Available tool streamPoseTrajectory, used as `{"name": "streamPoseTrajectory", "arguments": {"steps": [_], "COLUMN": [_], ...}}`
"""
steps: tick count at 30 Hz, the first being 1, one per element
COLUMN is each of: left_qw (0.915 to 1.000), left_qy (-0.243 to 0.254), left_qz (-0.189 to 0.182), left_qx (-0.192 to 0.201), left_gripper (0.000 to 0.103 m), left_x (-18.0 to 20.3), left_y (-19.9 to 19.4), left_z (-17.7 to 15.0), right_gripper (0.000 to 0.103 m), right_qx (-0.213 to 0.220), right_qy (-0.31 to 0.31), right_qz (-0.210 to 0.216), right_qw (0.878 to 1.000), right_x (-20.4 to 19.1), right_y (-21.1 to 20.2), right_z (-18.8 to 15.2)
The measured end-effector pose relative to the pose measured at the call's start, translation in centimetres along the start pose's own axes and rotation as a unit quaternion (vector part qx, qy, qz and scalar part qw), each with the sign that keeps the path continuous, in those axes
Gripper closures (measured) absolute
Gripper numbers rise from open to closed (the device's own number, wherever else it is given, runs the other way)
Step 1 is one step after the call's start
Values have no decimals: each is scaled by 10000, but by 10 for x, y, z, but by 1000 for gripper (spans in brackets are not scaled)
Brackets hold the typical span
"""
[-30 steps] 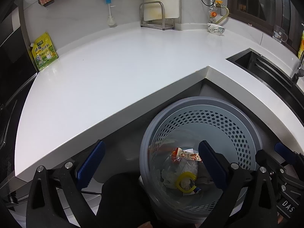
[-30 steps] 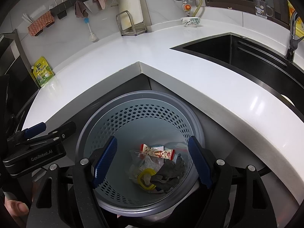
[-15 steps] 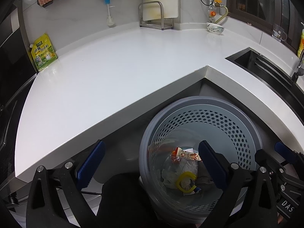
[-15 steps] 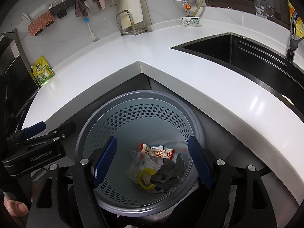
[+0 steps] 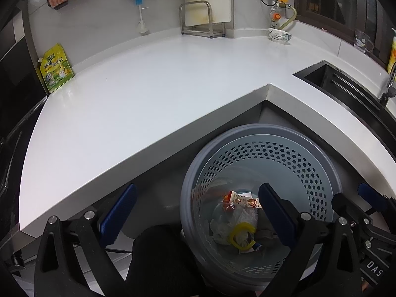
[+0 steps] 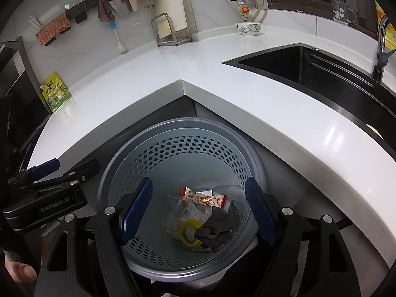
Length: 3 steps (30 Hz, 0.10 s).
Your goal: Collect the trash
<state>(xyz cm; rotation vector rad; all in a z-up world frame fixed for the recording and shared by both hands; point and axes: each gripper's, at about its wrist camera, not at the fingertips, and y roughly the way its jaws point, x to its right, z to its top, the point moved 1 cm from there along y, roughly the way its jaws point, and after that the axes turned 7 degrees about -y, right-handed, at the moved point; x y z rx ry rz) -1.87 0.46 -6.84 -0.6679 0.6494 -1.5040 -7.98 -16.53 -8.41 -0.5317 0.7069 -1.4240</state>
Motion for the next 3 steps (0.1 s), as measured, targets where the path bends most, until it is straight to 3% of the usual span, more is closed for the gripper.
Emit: {"name": "streamPoseTrajectory", "arguments": {"steps": [3], "left_qw": [10000], "left_qy": [9], "left_qz": [-12], "left_qx": [-7], "left_gripper": [6], "left_x": [0], "left_y": [1], "left_z": [0], "right_gripper": [29], "right_qx": [9], "right_qy": [-9], "right_qz": [-5], "right_qw": [10000], "right_x": [0], "right_y": [0], "right_z": [0]}}
